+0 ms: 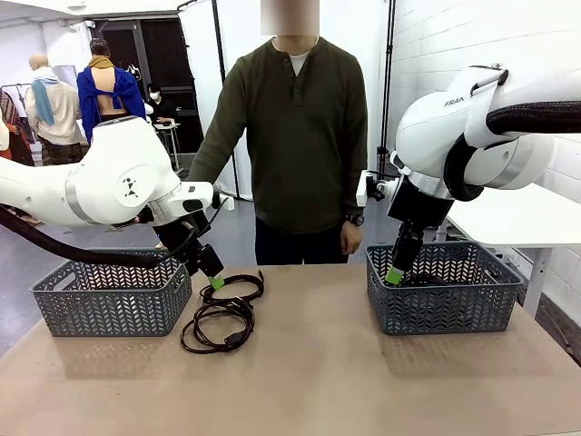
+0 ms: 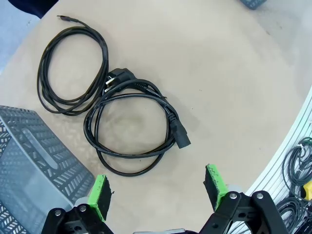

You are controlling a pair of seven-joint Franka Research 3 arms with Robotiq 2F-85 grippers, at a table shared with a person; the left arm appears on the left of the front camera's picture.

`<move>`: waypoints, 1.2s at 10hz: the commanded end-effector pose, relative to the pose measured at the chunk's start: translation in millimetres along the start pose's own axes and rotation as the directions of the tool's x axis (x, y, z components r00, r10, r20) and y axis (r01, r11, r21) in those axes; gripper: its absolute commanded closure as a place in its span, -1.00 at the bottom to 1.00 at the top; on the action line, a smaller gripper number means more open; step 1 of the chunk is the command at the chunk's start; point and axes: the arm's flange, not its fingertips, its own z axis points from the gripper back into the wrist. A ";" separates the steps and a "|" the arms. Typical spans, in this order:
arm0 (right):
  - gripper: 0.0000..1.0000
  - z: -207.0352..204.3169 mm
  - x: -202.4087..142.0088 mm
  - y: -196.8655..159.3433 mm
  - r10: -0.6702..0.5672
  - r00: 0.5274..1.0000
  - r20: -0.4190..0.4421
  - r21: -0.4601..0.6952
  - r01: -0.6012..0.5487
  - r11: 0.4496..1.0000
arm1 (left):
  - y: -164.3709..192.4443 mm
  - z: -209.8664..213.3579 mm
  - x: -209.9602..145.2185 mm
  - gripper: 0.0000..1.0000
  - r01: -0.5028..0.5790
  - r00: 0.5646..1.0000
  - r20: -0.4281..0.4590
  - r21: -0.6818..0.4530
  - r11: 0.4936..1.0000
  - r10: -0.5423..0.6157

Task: Organize the cables according to human instructions.
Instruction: Pick up a bundle of cables and place it in the basket indicated by the human.

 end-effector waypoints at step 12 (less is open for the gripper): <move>-1.00 -0.2 0.5 -1.2 -0.003 1.000 -0.003 -0.004 0.003 1.000 | -33.2 -82.0 58.5 -1.00 -0.284 0.933 -0.224 0.029 0.958 0.283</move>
